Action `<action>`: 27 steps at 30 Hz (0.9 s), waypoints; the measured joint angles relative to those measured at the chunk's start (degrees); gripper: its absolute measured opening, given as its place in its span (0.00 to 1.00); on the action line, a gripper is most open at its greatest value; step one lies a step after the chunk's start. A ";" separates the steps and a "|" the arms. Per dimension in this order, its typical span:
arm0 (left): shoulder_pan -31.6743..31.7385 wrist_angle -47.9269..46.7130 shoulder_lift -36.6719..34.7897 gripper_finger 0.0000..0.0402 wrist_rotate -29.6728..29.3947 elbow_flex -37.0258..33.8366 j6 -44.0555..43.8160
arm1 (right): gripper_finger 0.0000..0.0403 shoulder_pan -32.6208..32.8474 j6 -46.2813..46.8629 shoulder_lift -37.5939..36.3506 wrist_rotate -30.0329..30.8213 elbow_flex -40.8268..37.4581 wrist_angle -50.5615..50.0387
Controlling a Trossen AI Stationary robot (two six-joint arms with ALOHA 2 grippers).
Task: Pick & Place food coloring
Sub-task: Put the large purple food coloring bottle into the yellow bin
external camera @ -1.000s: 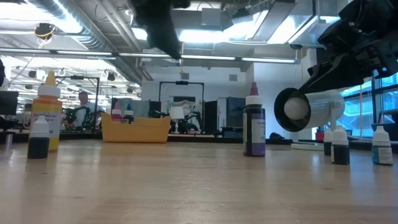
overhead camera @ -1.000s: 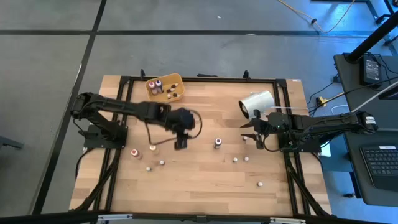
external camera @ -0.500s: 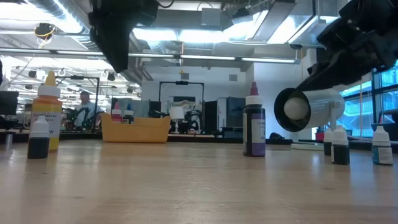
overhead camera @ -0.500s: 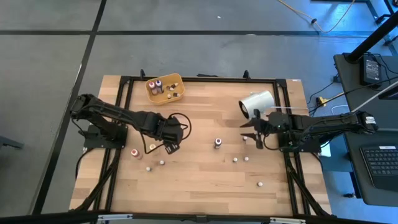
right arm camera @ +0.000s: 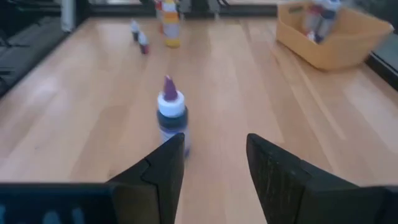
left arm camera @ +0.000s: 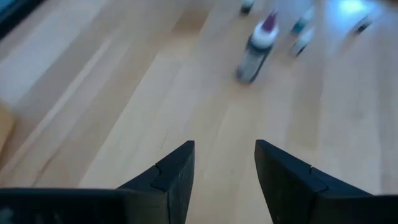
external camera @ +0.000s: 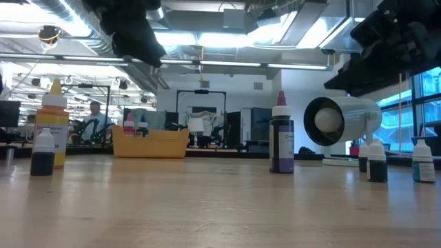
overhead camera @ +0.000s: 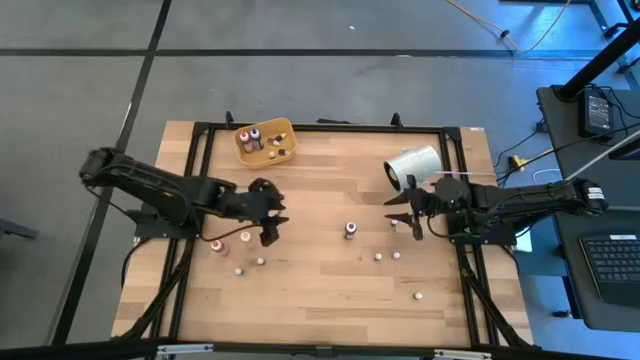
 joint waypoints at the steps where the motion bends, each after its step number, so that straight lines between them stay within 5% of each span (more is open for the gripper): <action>1: 0.11 4.33 -1.72 0.40 0.19 -2.88 1.37 | 0.43 0.00 -0.20 -0.02 -0.89 0.00 0.76; 11: 2.75 38.13 -13.12 0.41 1.57 -23.53 13.74 | 0.43 0.02 -3.06 1.91 -5.68 5.38 4.82; 22: 4.97 45.07 -14.88 0.41 0.17 -24.15 24.77 | 0.43 0.02 -6.28 22.23 -5.66 31.02 -19.46; 27: 4.95 44.88 -14.74 0.41 0.10 -24.15 24.84 | 0.43 0.16 -4.76 30.32 -6.01 36.93 -23.13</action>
